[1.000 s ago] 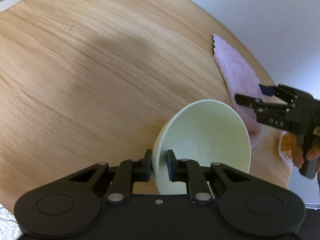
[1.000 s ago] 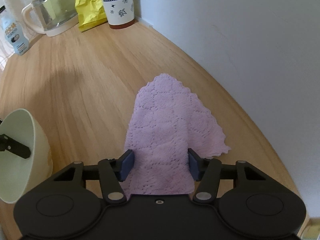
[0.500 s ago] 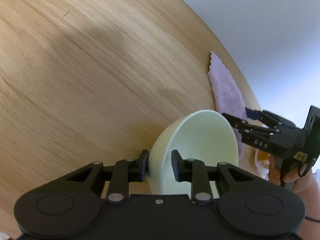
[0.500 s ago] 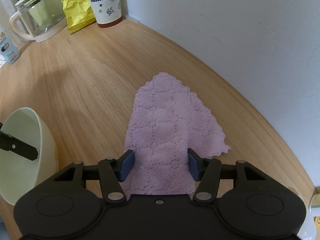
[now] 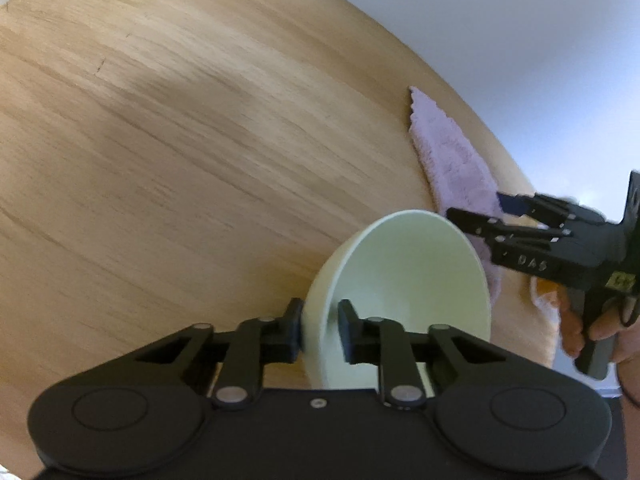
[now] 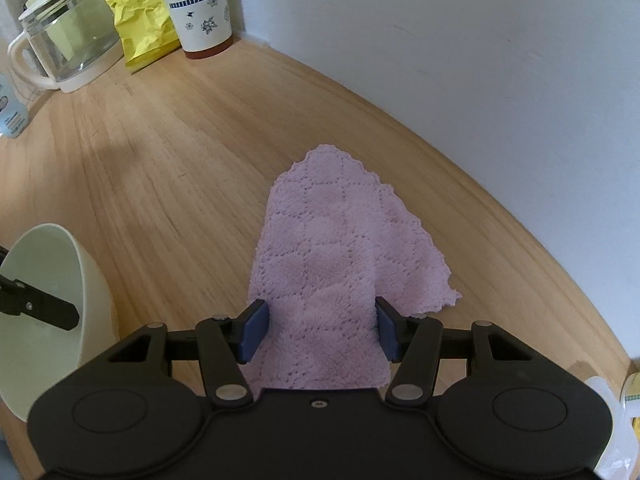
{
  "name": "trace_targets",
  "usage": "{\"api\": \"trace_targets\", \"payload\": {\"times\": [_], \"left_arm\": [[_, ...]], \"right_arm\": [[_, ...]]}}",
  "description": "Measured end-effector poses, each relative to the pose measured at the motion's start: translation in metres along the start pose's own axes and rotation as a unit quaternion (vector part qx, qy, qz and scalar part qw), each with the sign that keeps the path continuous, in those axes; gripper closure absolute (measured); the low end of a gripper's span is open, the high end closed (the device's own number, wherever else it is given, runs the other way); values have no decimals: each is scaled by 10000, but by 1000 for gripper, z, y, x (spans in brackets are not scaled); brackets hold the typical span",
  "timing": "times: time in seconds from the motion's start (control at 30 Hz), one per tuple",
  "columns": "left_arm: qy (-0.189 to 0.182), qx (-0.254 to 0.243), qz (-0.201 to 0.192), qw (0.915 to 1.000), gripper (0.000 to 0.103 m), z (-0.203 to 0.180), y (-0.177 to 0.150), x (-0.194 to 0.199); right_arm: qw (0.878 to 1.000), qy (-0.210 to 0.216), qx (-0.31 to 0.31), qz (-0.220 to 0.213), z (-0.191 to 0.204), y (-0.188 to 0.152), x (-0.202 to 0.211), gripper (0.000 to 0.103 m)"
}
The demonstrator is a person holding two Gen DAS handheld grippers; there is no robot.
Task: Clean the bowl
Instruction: 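Close the left gripper on the bowl rim while the right gripper pinches the pink cloth, then lift the bowl with the left gripper while the right gripper lifts the cloth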
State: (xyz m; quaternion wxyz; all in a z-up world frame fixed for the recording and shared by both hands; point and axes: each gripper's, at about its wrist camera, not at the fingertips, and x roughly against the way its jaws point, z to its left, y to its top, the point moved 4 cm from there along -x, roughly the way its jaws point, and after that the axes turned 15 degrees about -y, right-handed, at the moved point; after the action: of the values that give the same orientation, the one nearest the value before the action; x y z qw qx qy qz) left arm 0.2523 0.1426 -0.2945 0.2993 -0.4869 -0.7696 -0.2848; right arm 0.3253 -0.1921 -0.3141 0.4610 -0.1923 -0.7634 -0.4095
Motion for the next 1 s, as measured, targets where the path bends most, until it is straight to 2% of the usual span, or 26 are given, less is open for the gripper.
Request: {"api": "trace_targets", "payload": {"times": [0.17,0.3,0.47,0.53,0.63,0.73,0.8,1.0], "left_arm": [[-247,261,3,9994,88,10,7,-1],[-315,341,59,9989,91,14,14,2],[-260,284,-57,9992,92,15,8,11],[-278,409,-95,9987,93,17,10,15],[-157,410,-219,9988,93,18,12,24],[-119,602,-323,9976,93,26,15,33],[-192,910,-426,9948,92,33,13,31],[-554,1245,-700,9882,92,43,16,51]], "right_arm": [[10000,-2,-24,11,2,1,-1,40],[10000,-2,-30,40,2,2,-1,40],[10000,-6,-51,46,2,0,0,42],[9999,19,-97,49,2,0,1,46],[9997,91,-231,67,-1,-1,1,57],[9993,145,-324,109,-3,-2,2,71],[9989,226,-388,159,-4,-4,2,84],[9974,405,-554,198,-2,-10,9,90]]}}
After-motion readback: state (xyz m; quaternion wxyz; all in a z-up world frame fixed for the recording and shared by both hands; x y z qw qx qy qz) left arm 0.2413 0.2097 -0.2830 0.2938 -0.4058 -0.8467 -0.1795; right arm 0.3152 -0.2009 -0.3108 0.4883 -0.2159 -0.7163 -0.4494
